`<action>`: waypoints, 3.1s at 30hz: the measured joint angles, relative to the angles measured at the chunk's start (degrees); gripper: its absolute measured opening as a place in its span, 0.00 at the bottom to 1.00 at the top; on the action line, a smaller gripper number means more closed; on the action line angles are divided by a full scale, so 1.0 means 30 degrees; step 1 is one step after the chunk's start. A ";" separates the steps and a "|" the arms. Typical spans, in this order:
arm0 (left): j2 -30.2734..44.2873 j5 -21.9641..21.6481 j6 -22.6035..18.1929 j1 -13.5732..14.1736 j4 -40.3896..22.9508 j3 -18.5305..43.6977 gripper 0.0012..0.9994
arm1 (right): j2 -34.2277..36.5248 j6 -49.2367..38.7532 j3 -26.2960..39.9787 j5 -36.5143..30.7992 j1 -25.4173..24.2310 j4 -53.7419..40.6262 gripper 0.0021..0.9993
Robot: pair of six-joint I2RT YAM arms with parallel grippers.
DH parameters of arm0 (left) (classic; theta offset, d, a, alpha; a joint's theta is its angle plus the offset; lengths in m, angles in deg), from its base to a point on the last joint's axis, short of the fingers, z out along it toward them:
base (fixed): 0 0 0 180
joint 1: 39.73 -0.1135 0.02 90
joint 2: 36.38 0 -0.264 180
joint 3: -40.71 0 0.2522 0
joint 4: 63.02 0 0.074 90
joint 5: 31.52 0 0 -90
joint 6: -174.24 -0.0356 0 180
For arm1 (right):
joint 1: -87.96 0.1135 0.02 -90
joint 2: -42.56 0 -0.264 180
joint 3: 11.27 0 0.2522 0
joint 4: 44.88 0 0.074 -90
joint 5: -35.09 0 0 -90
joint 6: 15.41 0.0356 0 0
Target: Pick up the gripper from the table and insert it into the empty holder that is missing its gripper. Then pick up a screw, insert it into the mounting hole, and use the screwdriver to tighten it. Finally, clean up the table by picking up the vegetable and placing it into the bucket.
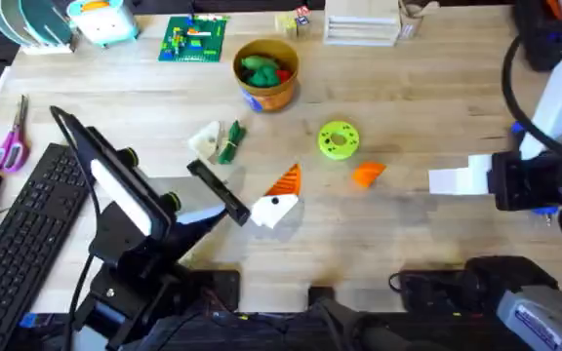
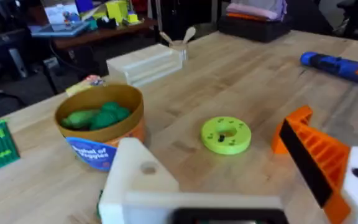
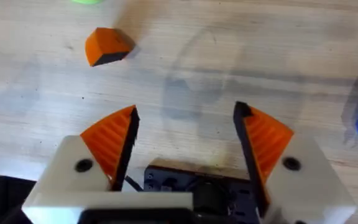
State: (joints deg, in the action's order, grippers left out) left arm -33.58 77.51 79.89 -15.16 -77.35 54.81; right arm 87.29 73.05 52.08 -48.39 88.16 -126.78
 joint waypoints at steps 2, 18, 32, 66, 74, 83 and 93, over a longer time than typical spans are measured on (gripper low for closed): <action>-0.0687 0.0147 0.0085 0.0000 -0.0824 0.0005 0.99 | 0.0000 0.0000 0.0000 0.0000 0.0000 0.0000 0.92; -0.0808 0.0246 0.0107 0.0000 -0.0875 0.0007 0.99 | 0.0000 0.0000 0.0000 0.0000 0.0000 0.0000 0.92; -0.0805 0.0246 0.0107 0.0000 -0.0875 0.0007 0.99 | 0.0000 -0.0058 0.0000 -0.0379 0.0000 0.0000 0.92; -0.0805 0.7059 0.4610 0.0000 -0.0890 0.0007 0.99 | 0.3431 -0.3370 0.0058 -0.0146 0.7439 0.3369 0.92; -0.0805 0.7236 0.4617 0.0000 -0.0897 0.0007 0.99 | 0.6683 -0.3438 0.0058 -0.1914 0.9573 0.5224 0.92; -0.0805 0.7248 0.4617 0.0000 -0.0897 0.0007 0.99 | 0.8721 -0.2403 0.0058 -0.2098 0.9537 0.6243 0.68; -0.0805 0.7248 0.4617 0.0000 -0.0897 0.0007 0.99 | 0.8714 -0.1967 0.0090 -0.2164 0.9530 0.6288 0.01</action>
State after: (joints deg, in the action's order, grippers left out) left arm -36.00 99.25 93.74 -15.16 -80.05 54.83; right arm 113.43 67.15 52.35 -54.88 116.75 -107.92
